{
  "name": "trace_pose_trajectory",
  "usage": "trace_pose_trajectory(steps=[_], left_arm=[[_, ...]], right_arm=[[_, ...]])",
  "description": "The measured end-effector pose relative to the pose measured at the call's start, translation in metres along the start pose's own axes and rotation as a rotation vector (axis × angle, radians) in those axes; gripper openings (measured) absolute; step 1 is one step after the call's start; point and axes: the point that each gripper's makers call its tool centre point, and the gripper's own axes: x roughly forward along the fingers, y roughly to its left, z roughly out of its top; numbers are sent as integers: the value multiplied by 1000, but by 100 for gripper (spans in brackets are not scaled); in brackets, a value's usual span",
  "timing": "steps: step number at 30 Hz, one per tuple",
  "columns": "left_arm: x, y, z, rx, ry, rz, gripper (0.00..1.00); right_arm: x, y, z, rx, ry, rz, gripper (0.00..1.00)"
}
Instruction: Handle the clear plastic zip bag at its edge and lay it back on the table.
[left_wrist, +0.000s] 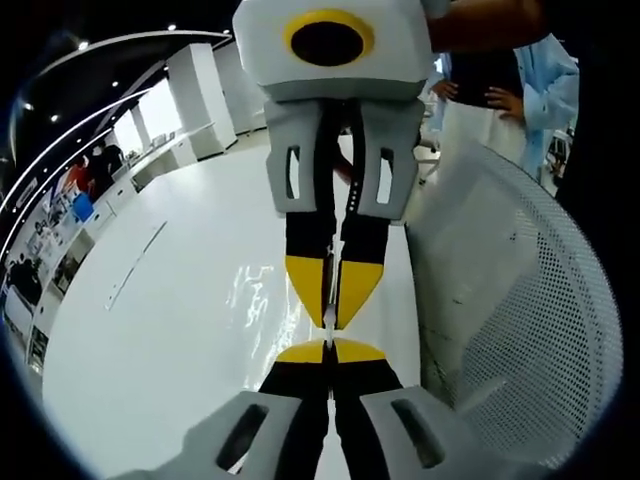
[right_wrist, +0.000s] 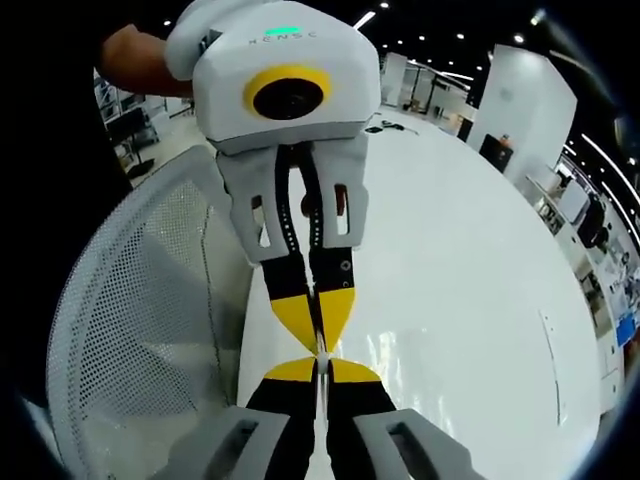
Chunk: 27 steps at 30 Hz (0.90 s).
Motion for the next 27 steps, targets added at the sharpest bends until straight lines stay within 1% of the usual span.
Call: trace_pose_trajectory(steps=[2,7,15,21,27], left_arm=[[1,0,-1,-16,2,-6,0],[1,-1,-2,-25,0,-17,0],[2,-2,1,-30,-7,-16,0],[3,0,-2,-33,-3,-17,0],[2,0,-1,-33,-2,-14,0]], right_arm=[[0,0,-2,-4,7,0,0],[-3,2,-6,2,15,4,0],[-5,1,-7,12,14,1,0],[-6,1,-11,12,19,0,0],[-7,0,-12,20,19,-2,0]])
